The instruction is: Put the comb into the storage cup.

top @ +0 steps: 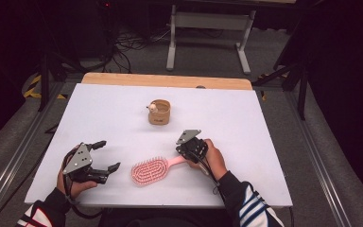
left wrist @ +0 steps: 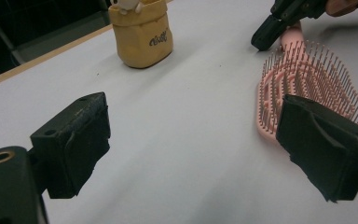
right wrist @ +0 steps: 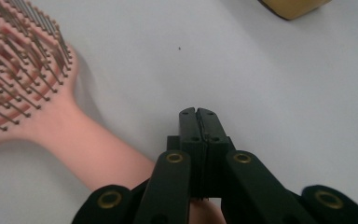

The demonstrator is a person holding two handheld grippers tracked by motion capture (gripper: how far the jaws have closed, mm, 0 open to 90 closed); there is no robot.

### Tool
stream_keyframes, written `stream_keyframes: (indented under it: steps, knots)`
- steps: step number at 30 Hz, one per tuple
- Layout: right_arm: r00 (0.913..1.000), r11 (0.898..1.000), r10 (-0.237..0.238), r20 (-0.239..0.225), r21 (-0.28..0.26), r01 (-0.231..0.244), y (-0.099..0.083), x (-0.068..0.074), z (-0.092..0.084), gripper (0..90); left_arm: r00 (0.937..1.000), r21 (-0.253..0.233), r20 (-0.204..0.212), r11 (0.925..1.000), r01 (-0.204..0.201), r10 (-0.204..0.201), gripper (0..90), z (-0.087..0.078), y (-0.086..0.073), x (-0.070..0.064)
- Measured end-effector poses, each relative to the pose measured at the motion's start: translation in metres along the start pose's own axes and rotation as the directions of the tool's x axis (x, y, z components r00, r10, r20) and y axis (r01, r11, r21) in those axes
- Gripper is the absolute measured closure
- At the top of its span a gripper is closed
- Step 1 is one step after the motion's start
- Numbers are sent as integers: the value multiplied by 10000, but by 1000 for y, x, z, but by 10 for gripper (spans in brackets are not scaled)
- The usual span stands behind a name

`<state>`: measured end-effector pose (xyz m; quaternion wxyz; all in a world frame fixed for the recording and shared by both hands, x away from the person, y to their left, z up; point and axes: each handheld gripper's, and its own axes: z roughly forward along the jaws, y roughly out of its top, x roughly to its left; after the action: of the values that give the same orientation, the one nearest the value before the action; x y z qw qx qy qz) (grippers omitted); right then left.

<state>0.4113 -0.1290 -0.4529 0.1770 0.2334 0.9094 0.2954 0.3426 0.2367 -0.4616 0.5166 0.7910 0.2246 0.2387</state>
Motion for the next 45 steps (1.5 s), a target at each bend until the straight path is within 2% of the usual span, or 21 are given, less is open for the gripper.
stream_keyframes:
  steps: [4,5,13,23,28,45]
  knots:
    - [10000,10000,45,-12,-27,-45,-5,3,-5,900,10000,-24,-19,10000,32,-32,110,-1,0,0]
    - [9998,9999,105,-159,-32,-105,-8,5,-8,900,10000,-24,-9,10000,55,-56,109,-1,0,1]
    - [9989,10000,58,-462,8,-58,-20,12,-20,900,10000,-17,30,10000,28,-28,109,-1,0,0]
    - [9960,9997,212,-873,-108,-222,-39,21,-37,900,10000,33,17,10000,-47,47,107,0,0,0]
    - [9950,9993,305,-953,-184,-324,-44,23,-40,899,10000,41,-3,10000,-38,38,107,-1,0,0]
    - [9937,9995,174,-1109,-252,-203,-55,33,-51,887,9999,117,119,9999,20,-22,103,0,0,0]
